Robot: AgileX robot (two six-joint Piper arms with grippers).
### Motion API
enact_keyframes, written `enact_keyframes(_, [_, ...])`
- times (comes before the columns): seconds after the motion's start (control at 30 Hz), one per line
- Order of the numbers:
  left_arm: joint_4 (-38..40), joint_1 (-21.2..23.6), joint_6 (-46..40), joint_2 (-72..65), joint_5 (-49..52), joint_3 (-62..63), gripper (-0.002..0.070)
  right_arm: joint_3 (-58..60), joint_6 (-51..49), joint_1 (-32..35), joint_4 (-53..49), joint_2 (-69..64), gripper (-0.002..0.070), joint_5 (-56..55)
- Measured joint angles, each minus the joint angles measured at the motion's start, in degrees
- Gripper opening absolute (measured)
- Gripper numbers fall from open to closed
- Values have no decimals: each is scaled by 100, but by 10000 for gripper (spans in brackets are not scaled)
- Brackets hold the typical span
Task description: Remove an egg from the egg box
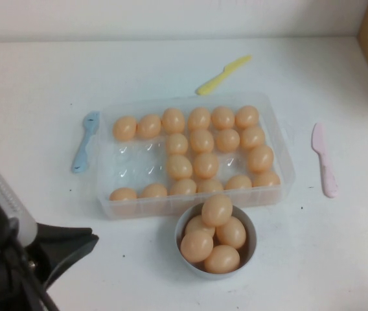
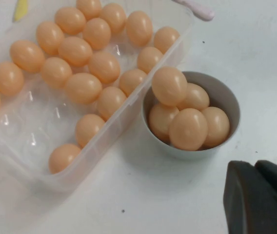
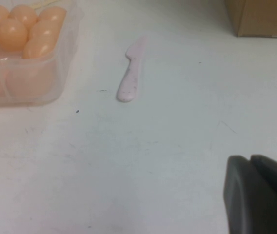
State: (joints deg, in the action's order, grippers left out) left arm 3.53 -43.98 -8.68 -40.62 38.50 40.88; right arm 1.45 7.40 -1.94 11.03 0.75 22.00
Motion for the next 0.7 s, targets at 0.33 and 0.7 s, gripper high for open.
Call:
enact_keyframes(0.33, [-570, 792, 196, 1891, -2649, -2351, -3, 0, 0, 0, 0, 0, -17, 10])
enact_keyframes(0.7, [-570, 2672, 253, 4087, -3492, -4157, -2, 0, 0, 0, 0, 3, -17, 10])
